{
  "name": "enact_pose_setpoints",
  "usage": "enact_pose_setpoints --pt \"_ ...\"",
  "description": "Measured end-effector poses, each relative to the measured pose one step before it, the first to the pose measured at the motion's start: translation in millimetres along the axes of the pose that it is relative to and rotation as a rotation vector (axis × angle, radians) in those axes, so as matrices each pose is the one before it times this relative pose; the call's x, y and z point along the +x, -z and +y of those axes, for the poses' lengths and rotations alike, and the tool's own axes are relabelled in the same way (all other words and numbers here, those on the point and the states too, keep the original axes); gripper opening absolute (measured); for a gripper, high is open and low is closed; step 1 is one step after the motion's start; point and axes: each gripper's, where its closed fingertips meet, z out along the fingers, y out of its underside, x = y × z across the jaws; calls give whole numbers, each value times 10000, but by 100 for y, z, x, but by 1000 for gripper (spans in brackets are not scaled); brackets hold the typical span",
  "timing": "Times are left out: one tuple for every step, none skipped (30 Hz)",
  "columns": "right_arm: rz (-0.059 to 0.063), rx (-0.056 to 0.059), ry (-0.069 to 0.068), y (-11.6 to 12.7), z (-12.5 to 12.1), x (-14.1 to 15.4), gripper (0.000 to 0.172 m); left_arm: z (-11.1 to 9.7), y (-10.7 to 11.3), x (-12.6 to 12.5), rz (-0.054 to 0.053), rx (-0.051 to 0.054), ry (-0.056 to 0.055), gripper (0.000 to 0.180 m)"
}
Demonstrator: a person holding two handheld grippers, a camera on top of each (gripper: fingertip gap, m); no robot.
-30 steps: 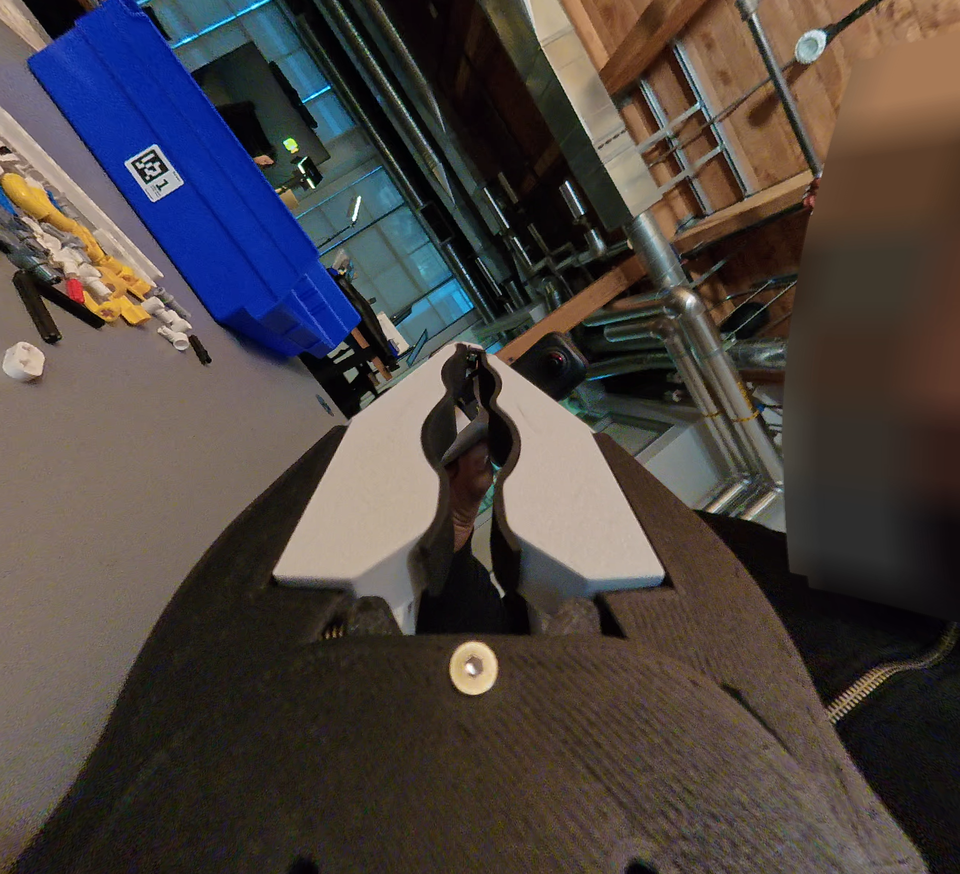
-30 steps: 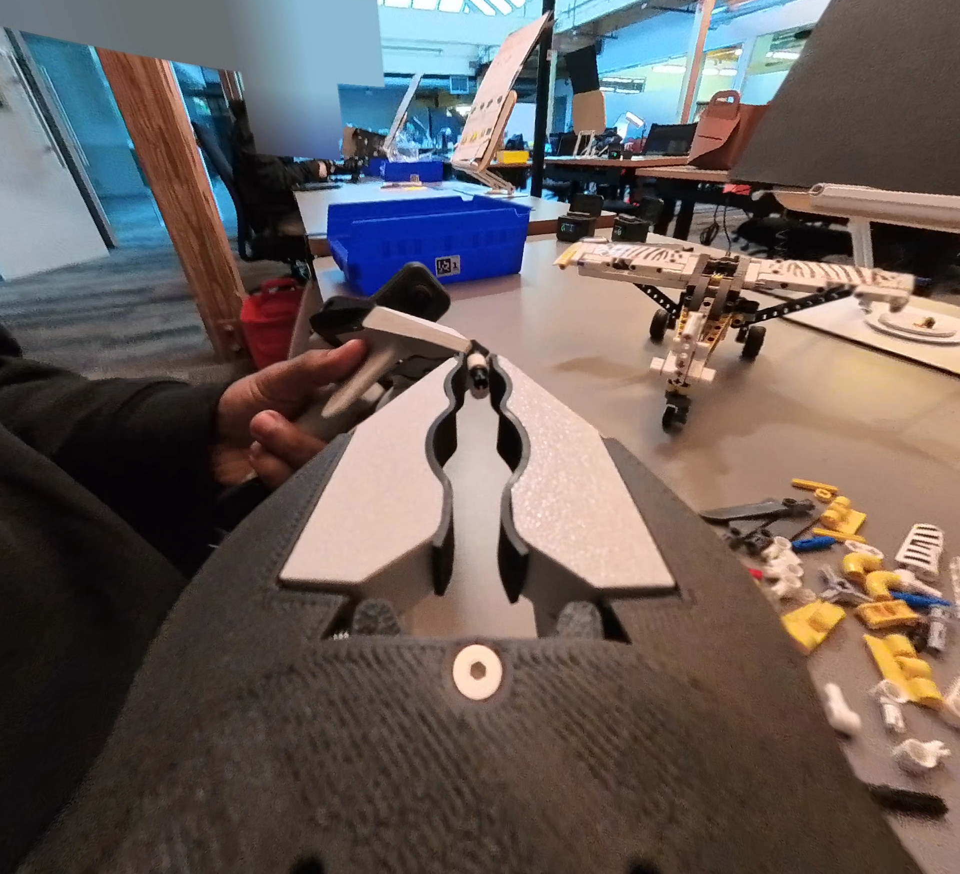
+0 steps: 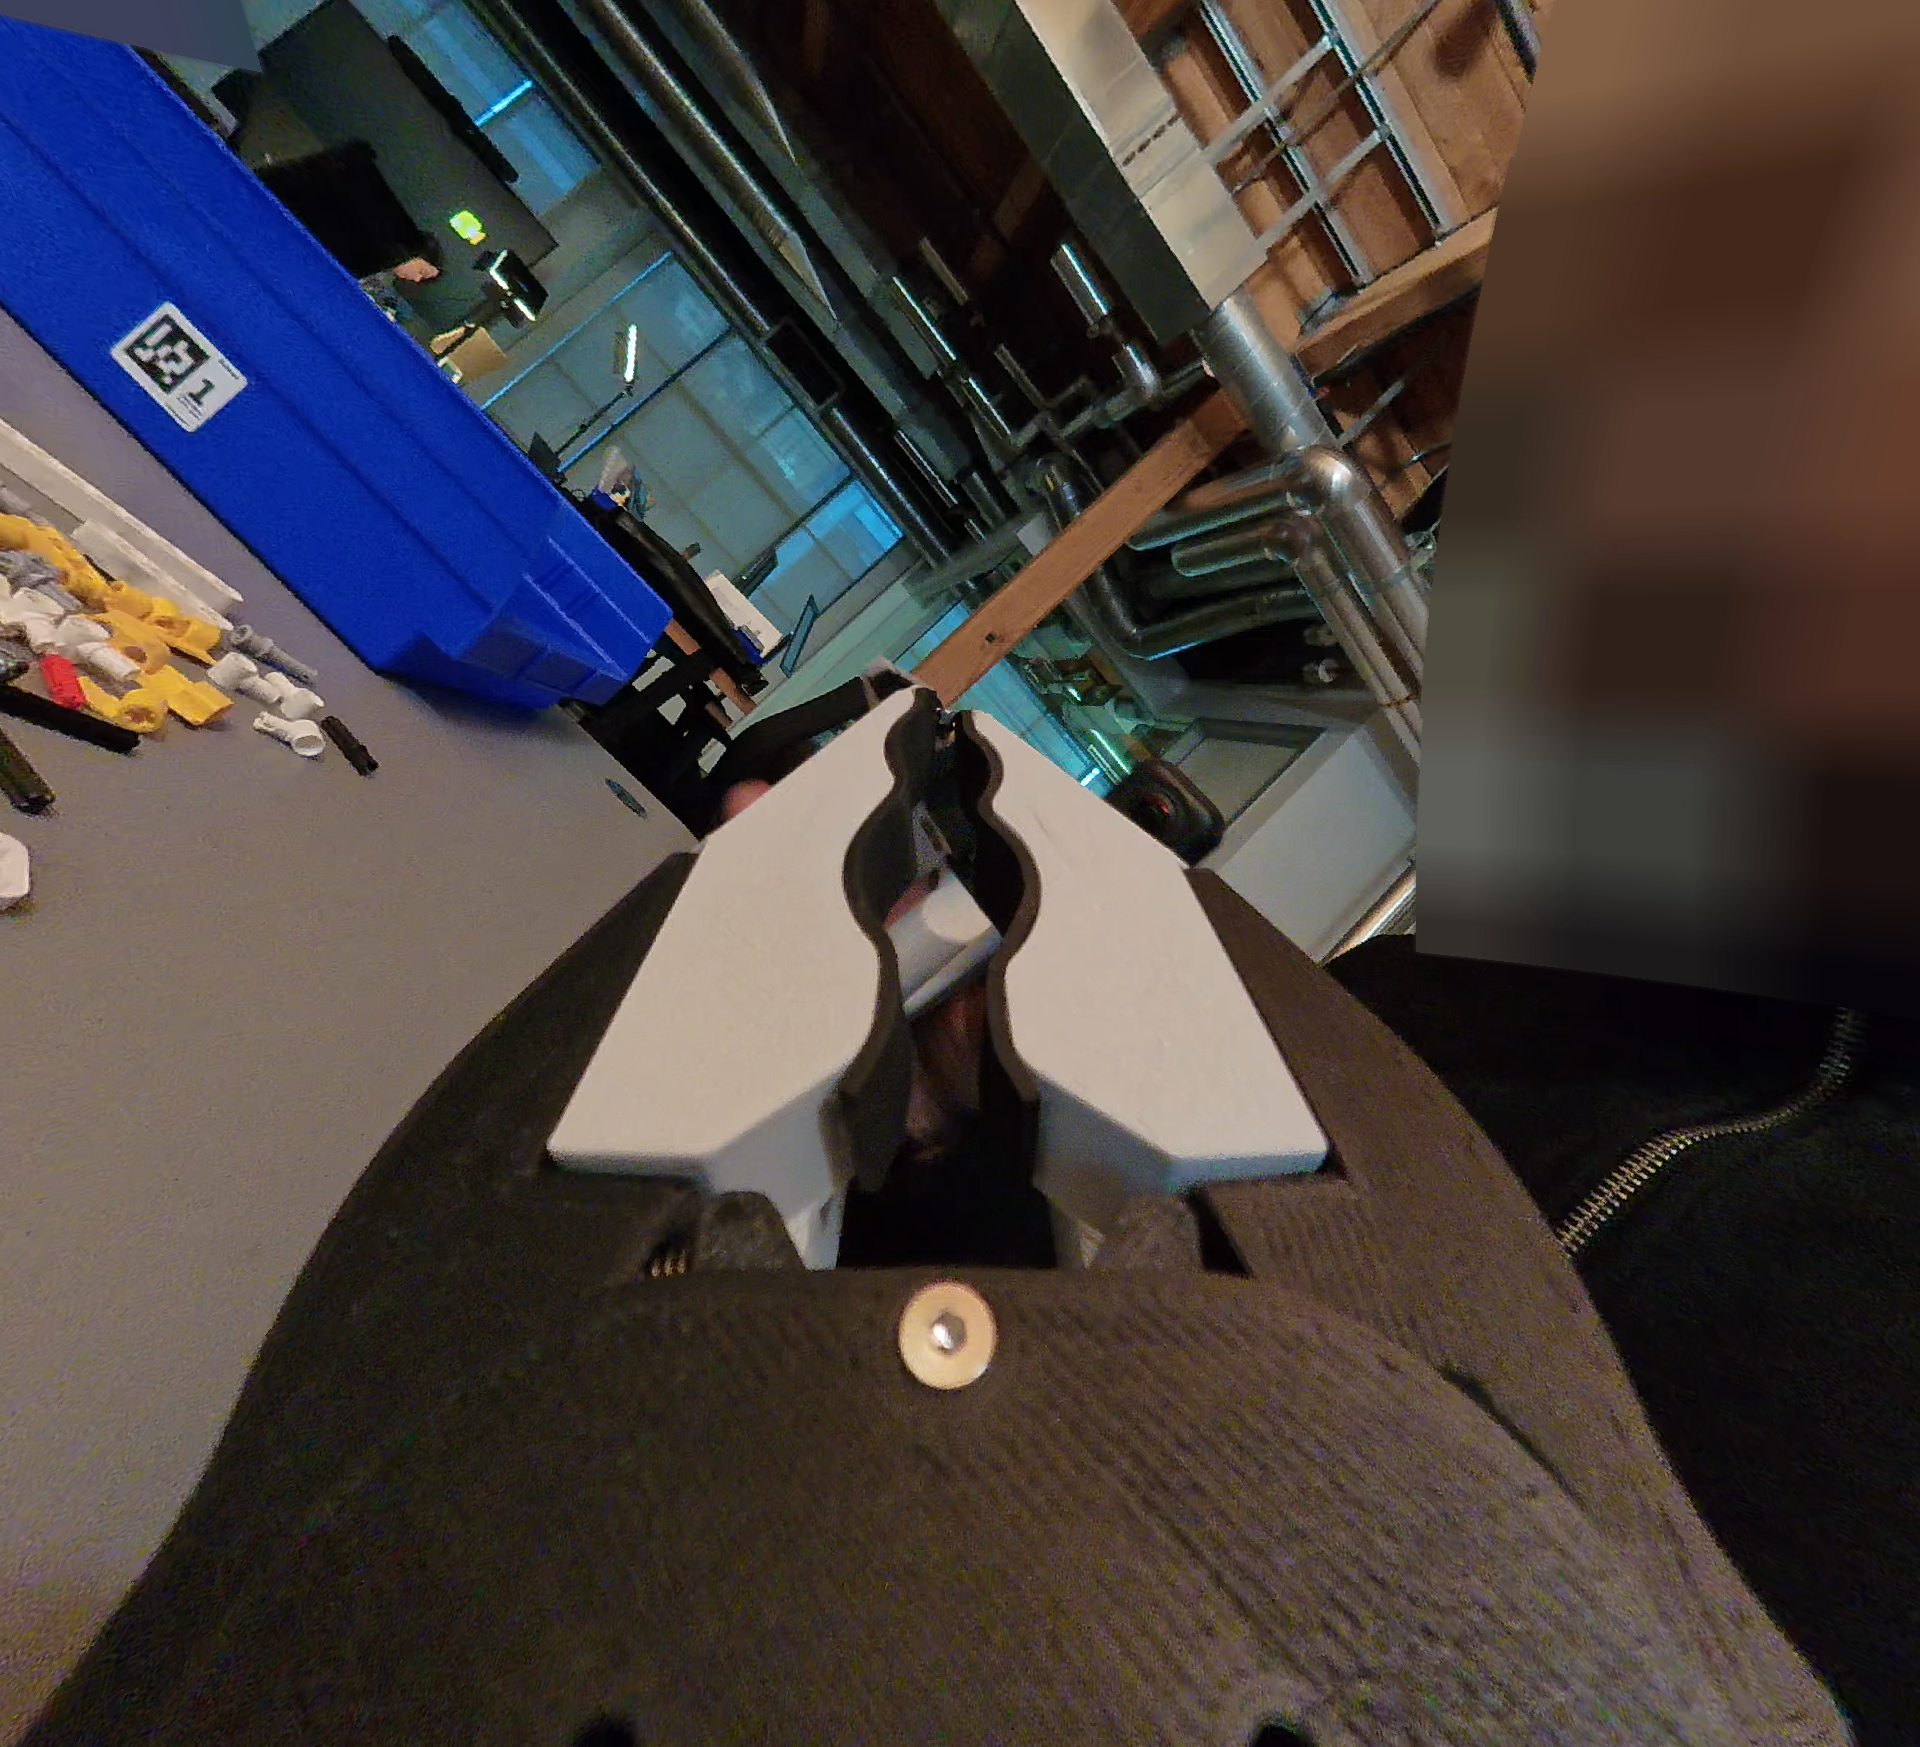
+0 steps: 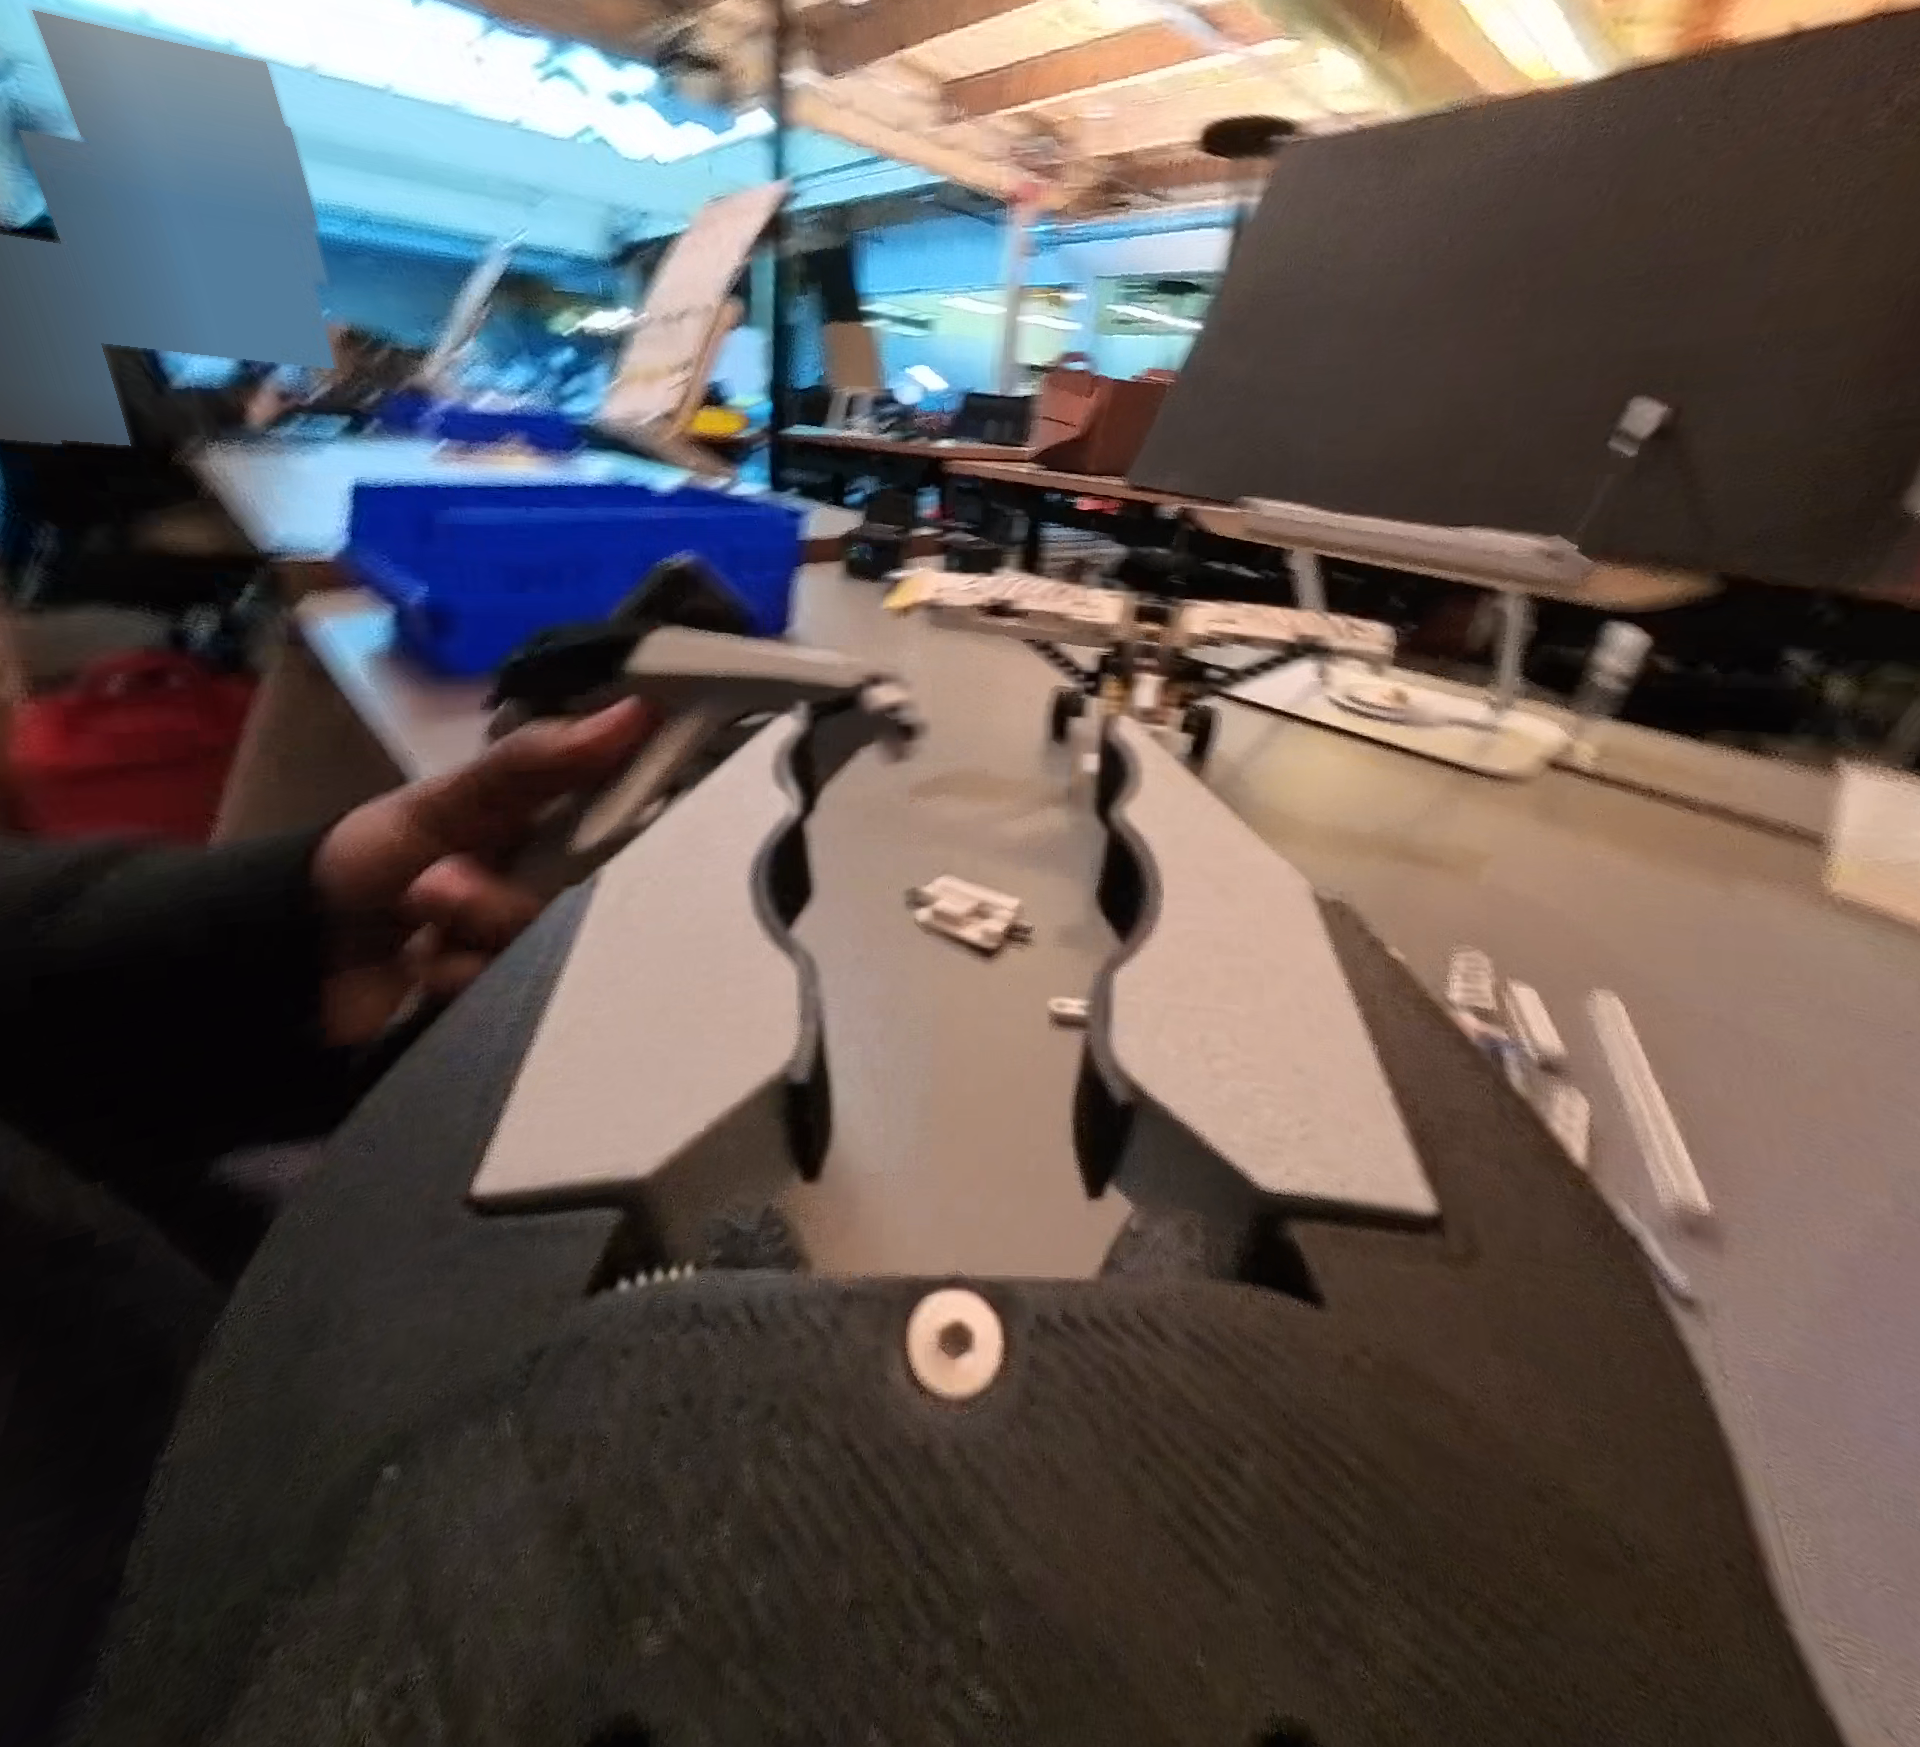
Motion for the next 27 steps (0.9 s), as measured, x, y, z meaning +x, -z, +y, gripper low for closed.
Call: enact_pose_setpoints --pt "1214 11 -668 -159 -115 2085 20 -130 214 126 51 23 104 0" --pt "1940 -109 -536 84 101 3072 2 -232 191 59 16 81 120 0" --pt "1620 -36 -182 -4 -53 2381 0 -204 163 -83 -87 57 87 0" --pt "810 -81 365 -58 -48 982 0 -144 145 -106 -108 19 14 0" --pt "537 -21 536 3 -158 425 0 -97 102 25 -45 -20 -47 0" --pt "438 154 520 70 -438 216 0 -71 50 10 -43 -44 -23 0" --pt "538 326 538 153 -696 405 0 -135 -2 4 -33 -25 19 0" --pt "649 308 528 235 -700 526 0 -239 -76 50 25 -5 54 0" --pt "195 101 473 141 -477 -203 0 -356 -125 74 64 4 84 0" --pt "-383 44 237 67 -463 -992 0 -559 -133 25 45 7 46 0" --pt "-609 22 -137 78 -419 -1163 0 -909 -56 -120 -65 27 -75 0" --pt "-941 -113 -282 133 -181 -1457 0 -1218 25 -240 -152 104 -168 0" --pt "-1007 -141 -302 145 -32 -1450 0 -1310 -24 -158 -71 114 -126 0" --pt "-867 -68 -234 144 35 -1220 0 -1021 -182 66 150 -46 -82 0" --pt "-629 -53 -183 68 116 -854 0 -438 -358 40 223 -360 18 0" --pt "-329 -115 -187 -26 240 -397 0 112 -451 -56 238 -627 24 0" --pt "-137 -132 -142 -83 285 -116 0 398 -427 -111 246 -667 -183 0" --pt "-79 -88 -71 -123 216 -40 0 304 -290 -258 126 -421 -306 0" --pt "-300 -65 3 -148 114 -395 0 -37 -83 98 247 5 -435 0" --pt "-574 -88 26 -164 30 -840 0 -118 126 630 466 251 -385 0" --pt "-446 -87 -41 -193 -116 -710 0 96 296 723 456 174 -109 0" --pt "-137 -16 -20 -203 -264 -308 0 250 457 257 123 135 79 0" --pt "149 81 71 -160 -358 77 0 221 575 39 -13 204 104 0" --pt "326 159 121 -169 -394 331 0 23 553 99 85 290 197 0" --pt "244 173 163 -247 -383 242 7 -216 463 167 207 311 331 0" --pt "5 47 220 -363 -233 -68 15 -342 321 170 271 225 410 0" --pt "-158 -133 258 -456 -77 -254 15 -228 230 85 178 62 370 0"
